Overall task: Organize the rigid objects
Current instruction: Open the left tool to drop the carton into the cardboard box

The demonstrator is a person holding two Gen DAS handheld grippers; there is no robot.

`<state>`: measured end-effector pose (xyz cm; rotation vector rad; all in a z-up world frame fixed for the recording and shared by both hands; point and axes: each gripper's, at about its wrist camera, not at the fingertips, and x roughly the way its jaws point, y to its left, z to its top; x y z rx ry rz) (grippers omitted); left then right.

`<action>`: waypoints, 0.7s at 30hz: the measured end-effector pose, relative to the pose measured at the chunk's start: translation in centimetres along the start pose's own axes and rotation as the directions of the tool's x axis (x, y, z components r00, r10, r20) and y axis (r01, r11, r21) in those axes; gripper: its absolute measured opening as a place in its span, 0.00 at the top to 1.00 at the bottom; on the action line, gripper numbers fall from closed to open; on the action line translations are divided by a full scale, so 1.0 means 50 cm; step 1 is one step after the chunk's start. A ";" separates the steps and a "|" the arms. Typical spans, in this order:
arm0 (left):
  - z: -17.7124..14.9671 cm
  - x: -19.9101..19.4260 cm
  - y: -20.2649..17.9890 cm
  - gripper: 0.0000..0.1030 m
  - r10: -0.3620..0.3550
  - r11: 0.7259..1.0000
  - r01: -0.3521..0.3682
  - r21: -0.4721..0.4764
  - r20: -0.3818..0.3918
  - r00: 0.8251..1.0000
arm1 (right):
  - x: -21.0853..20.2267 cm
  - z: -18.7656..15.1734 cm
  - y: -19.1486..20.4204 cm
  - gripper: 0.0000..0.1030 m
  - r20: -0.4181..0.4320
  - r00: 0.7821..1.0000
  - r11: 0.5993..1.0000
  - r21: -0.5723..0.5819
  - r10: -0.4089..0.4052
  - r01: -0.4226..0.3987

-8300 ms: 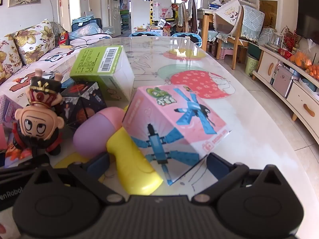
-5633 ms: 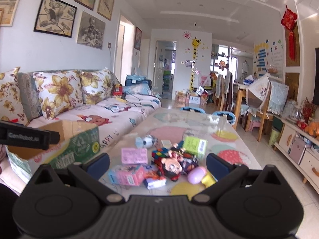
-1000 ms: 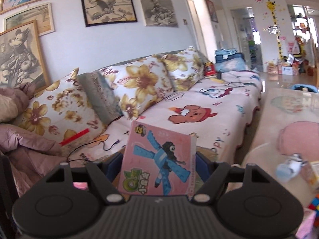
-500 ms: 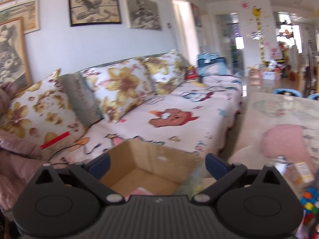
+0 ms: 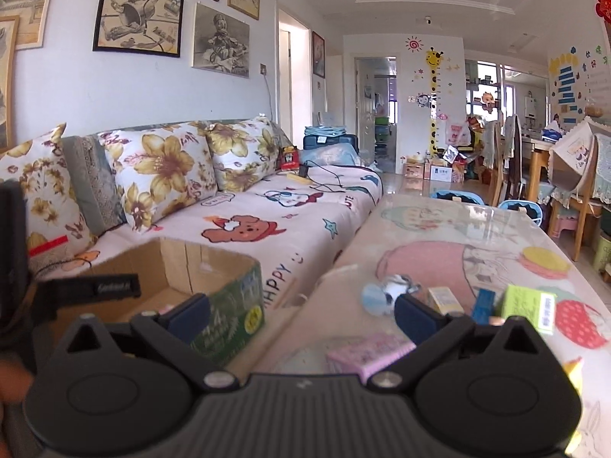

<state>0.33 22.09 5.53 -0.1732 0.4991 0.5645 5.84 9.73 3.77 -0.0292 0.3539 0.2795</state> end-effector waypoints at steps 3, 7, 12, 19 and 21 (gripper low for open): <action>-0.004 0.003 -0.007 0.00 0.018 0.999 -0.018 0.029 -0.013 1.000 | -0.011 -0.019 -0.009 0.01 -0.008 1.000 1.000 -0.027 -0.014 0.014; -0.002 -0.002 -0.004 0.00 0.034 0.998 -0.034 0.055 0.005 0.999 | -0.012 -0.028 -0.027 0.01 -0.015 1.000 1.000 -0.021 -0.019 0.019; 0.002 -0.007 0.001 0.00 0.047 0.997 -0.049 0.062 0.027 0.999 | -0.015 -0.049 -0.056 0.01 -0.020 0.999 0.999 -0.003 -0.038 0.038; -0.001 -0.037 -0.022 0.00 0.060 0.985 -0.085 0.150 0.162 0.985 | -0.010 -0.092 -0.088 0.01 -0.046 0.996 0.997 -0.012 -0.076 0.076; -0.003 -0.042 -0.026 0.00 0.046 0.984 -0.076 0.160 0.185 0.982 | -0.009 -0.099 -0.099 0.01 -0.049 0.996 0.997 -0.006 -0.080 0.080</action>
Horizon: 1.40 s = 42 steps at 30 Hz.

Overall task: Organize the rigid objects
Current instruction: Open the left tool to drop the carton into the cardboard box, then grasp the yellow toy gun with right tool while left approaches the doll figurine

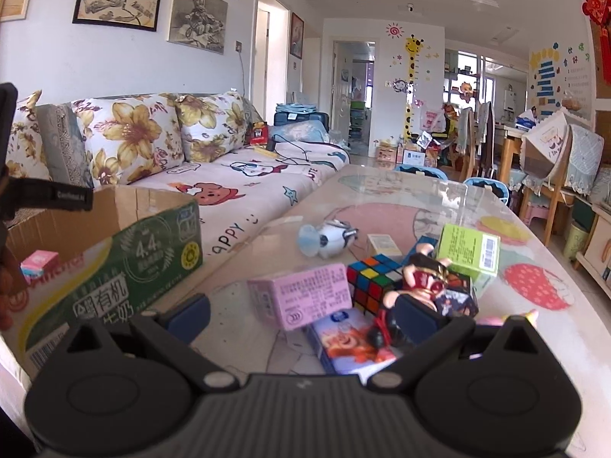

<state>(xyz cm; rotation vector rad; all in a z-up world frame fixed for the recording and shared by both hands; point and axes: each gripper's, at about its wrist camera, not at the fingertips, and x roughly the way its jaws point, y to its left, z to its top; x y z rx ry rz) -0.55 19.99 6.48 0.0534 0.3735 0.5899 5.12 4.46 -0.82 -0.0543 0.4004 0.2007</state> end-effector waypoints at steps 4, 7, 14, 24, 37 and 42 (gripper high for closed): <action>-0.001 -0.007 -0.009 0.00 -0.052 0.999 0.052 0.005 0.014 0.999 | 0.000 -0.007 -0.016 0.01 0.000 1.000 1.000 0.006 -0.017 0.017; -0.007 -0.011 -0.022 0.00 -0.088 0.996 0.087 0.027 0.022 0.996 | 0.000 -0.012 -0.031 0.01 -0.003 1.000 1.000 0.019 -0.024 0.024; -0.018 -0.031 -0.059 0.00 -0.207 0.975 0.204 0.089 0.025 0.978 | -0.002 -0.019 -0.066 0.01 -0.010 0.999 0.998 0.046 -0.042 0.042; -0.032 -0.055 -0.110 0.00 -0.308 0.938 0.298 0.176 0.033 0.951 | -0.007 -0.025 -0.119 0.01 -0.011 0.996 0.993 0.083 -0.083 0.084; -0.055 -0.072 -0.149 0.00 -0.451 0.861 0.422 0.284 0.041 0.892 | 0.006 -0.041 -0.219 0.01 -0.078 0.985 0.975 0.148 -0.156 0.166; -0.067 -0.083 -0.153 0.00 -0.541 0.810 0.516 0.279 0.016 0.841 | 0.031 -0.061 -0.258 0.01 -0.142 0.975 0.967 0.167 -0.170 0.192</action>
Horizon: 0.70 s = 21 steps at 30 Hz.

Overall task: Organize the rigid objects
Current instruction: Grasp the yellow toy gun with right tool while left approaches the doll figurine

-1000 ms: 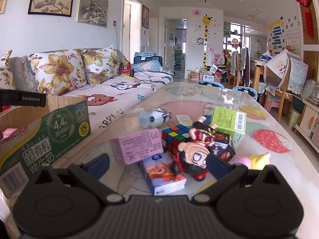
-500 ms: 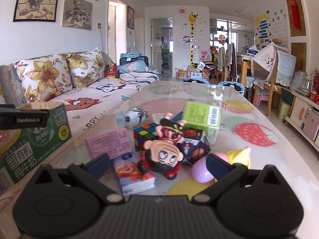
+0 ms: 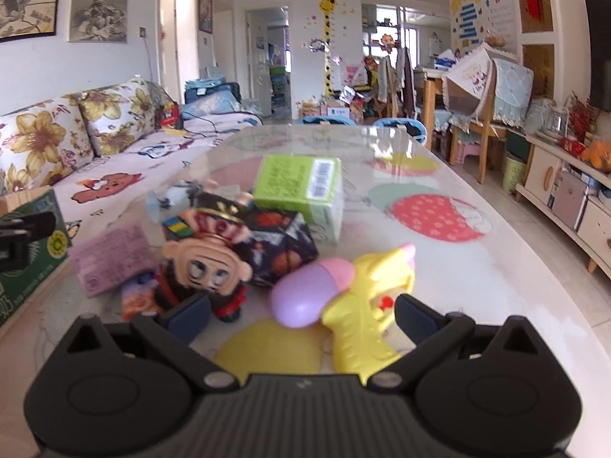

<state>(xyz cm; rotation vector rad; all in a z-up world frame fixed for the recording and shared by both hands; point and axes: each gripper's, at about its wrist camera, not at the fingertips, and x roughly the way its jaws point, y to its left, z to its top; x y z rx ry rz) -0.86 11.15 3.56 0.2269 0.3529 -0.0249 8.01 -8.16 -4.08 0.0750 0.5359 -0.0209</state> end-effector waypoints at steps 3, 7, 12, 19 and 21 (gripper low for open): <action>-0.005 -0.004 -0.003 0.00 -0.046 0.999 0.047 0.000 0.000 0.999 | 0.018 -0.004 -0.024 0.01 -0.040 0.999 0.999 0.045 0.012 -0.010; -0.010 -0.004 -0.002 0.00 -0.088 0.996 0.088 -0.012 -0.011 0.996 | 0.031 0.005 -0.055 0.01 -0.057 0.996 0.985 0.162 0.071 -0.061; -0.016 -0.005 -0.009 0.00 -0.113 0.994 0.113 -0.010 -0.020 0.993 | 0.051 0.027 -0.064 0.01 -0.046 0.996 0.972 0.226 0.073 -0.060; -0.019 -0.015 -0.022 0.00 -0.152 0.988 0.152 0.008 -0.013 0.988 | 0.086 0.027 -0.055 0.01 -0.107 0.993 0.985 0.171 0.056 -0.037; -0.019 -0.017 -0.024 0.00 -0.175 0.985 0.175 0.007 -0.015 0.984 | 0.092 0.027 -0.056 0.01 -0.103 0.994 0.988 0.152 0.046 -0.030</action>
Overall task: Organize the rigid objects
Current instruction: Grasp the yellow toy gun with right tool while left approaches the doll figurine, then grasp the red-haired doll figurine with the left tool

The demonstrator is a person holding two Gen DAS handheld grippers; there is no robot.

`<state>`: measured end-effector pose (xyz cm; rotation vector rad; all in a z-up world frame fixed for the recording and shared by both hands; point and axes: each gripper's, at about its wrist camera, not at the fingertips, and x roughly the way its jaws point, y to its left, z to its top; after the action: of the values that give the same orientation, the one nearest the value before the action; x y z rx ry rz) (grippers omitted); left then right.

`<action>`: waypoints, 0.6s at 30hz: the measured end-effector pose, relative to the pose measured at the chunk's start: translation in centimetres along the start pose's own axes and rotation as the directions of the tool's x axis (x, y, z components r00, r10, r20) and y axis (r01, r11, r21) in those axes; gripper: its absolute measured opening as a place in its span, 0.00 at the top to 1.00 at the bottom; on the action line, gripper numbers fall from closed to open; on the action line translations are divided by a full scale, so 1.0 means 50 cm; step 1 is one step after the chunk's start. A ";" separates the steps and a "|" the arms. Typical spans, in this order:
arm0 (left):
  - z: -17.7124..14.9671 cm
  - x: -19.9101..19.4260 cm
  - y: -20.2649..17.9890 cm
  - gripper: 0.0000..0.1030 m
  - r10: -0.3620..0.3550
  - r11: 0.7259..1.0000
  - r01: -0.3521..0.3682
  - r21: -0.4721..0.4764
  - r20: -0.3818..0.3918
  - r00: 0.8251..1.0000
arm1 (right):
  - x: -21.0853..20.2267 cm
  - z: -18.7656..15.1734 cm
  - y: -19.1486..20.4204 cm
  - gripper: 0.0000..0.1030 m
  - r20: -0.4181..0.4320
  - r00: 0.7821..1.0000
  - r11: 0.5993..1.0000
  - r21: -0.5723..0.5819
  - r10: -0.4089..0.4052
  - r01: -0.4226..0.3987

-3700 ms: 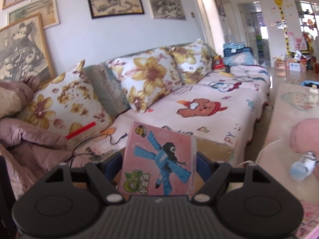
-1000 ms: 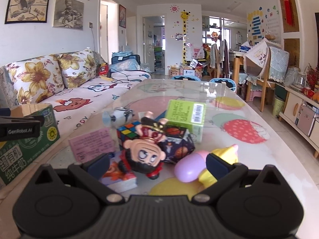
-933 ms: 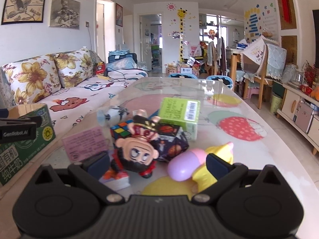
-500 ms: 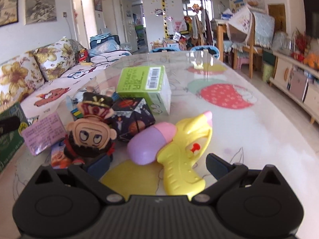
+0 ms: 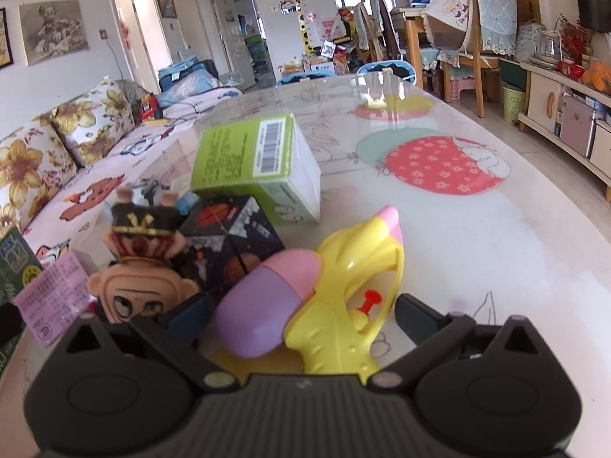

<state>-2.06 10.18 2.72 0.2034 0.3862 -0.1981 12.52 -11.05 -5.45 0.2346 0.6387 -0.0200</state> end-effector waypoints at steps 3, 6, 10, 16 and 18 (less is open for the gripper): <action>-0.003 -0.001 -0.006 0.00 -0.035 0.999 0.035 0.003 -0.007 0.999 | 0.003 0.002 -0.002 0.01 -0.008 1.000 1.000 -0.027 0.008 -0.009; -0.002 0.001 -0.012 0.00 -0.065 0.998 0.065 0.003 -0.018 0.998 | 0.002 0.002 0.002 0.02 -0.019 1.000 0.997 -0.079 0.009 -0.010; 0.002 0.006 -0.031 0.00 -0.091 0.996 0.091 0.016 -0.027 0.996 | -0.003 0.002 0.000 0.11 -0.033 0.999 0.990 -0.142 0.000 -0.005; 0.012 0.038 -0.069 0.00 -0.149 0.988 0.151 0.033 -0.058 0.987 | -0.013 0.006 -0.016 0.12 -0.056 0.998 0.984 -0.180 0.007 -0.017; 0.018 0.057 -0.082 0.00 -0.159 0.986 0.162 0.035 -0.070 0.985 | -0.019 0.008 -0.025 0.13 -0.063 0.998 0.979 -0.202 0.003 -0.015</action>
<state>-0.09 5.59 1.79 0.2189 0.4656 -0.3588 11.87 -12.43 -4.83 0.0410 0.6965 0.0610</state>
